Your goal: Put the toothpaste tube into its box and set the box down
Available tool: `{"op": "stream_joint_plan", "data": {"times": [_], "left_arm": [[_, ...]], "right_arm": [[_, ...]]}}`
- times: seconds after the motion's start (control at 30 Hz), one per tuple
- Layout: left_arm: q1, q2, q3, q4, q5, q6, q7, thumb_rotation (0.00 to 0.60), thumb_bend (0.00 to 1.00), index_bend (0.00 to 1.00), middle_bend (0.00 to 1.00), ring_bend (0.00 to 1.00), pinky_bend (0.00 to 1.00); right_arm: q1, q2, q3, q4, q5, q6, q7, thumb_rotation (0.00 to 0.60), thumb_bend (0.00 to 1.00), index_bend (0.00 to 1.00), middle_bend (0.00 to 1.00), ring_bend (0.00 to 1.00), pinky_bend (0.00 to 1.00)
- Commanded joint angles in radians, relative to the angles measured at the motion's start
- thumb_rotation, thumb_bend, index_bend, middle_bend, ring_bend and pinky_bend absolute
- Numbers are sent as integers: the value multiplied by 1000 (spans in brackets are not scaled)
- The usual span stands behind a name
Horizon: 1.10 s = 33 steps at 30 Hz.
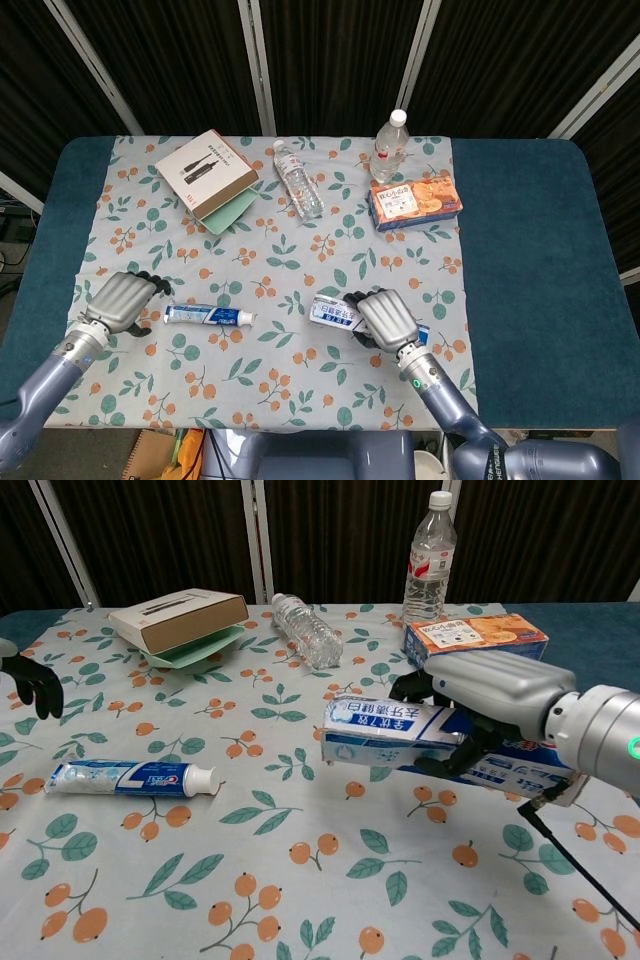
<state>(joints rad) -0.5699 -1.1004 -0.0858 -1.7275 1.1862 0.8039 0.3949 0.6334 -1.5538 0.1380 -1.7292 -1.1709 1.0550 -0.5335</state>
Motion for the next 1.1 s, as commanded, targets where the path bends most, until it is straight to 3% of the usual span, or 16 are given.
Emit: {"op": "stream_joint_plan", "data": {"times": [0.03, 0.53, 0.83, 1.1], "left_arm": [[-29, -38, 5, 23, -22, -28, 18, 600, 170, 343, 354, 304, 417], [-123, -208, 21, 116, -100, -37, 156, 600, 192, 364, 376, 320, 421], [-153, -263, 46, 149, -188, -38, 218, 600, 244, 379, 389, 335, 431], [-163, -290, 77, 150, -247, 6, 277, 600, 427, 543, 583, 510, 586]], "right_arm": [[1, 8, 1, -3, -3, 3, 5, 600, 415, 498, 566, 568, 530], [-14, 58, -15, -11, -35, 15, 57, 600, 416, 498, 567, 568, 530], [-23, 97, -13, -10, -56, 22, 102, 600, 421, 497, 567, 568, 530], [-32, 124, -18, -25, -70, 28, 132, 600, 423, 498, 567, 568, 530]]}}
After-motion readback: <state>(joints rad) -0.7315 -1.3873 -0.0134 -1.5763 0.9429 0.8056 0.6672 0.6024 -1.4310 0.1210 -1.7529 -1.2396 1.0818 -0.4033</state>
